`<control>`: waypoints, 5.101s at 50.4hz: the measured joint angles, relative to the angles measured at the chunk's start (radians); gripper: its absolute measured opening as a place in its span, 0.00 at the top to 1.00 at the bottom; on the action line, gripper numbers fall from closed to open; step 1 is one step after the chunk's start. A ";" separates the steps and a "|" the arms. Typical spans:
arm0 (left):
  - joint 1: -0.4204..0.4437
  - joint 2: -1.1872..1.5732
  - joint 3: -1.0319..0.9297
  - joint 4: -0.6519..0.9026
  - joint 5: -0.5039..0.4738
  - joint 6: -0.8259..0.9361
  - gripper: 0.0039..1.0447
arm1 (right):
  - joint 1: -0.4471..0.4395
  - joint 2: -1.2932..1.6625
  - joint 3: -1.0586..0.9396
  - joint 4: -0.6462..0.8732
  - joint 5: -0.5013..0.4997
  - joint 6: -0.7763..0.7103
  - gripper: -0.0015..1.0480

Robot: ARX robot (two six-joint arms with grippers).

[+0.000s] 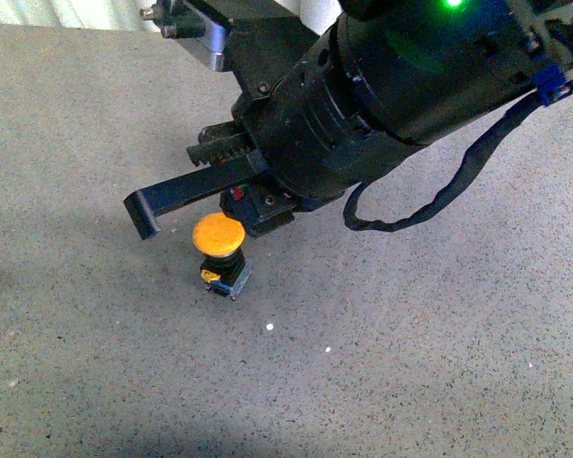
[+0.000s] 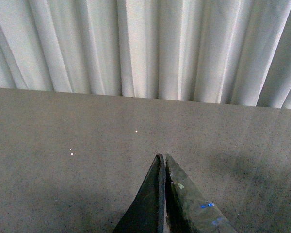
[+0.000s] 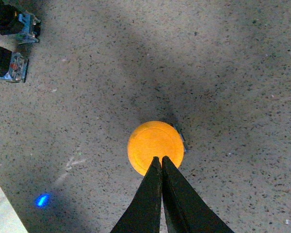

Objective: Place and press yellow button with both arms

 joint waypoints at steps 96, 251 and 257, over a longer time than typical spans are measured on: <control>0.000 -0.291 0.000 -0.311 0.000 0.000 0.99 | -0.315 -0.462 -0.349 0.708 0.348 0.113 0.98; 0.000 -0.291 0.000 -0.311 0.000 -0.001 0.44 | -0.526 -1.842 -1.075 0.135 0.197 -0.010 0.47; 0.000 -0.291 0.000 -0.311 0.000 -0.001 0.26 | -0.526 -1.842 -1.075 0.135 0.197 -0.010 0.28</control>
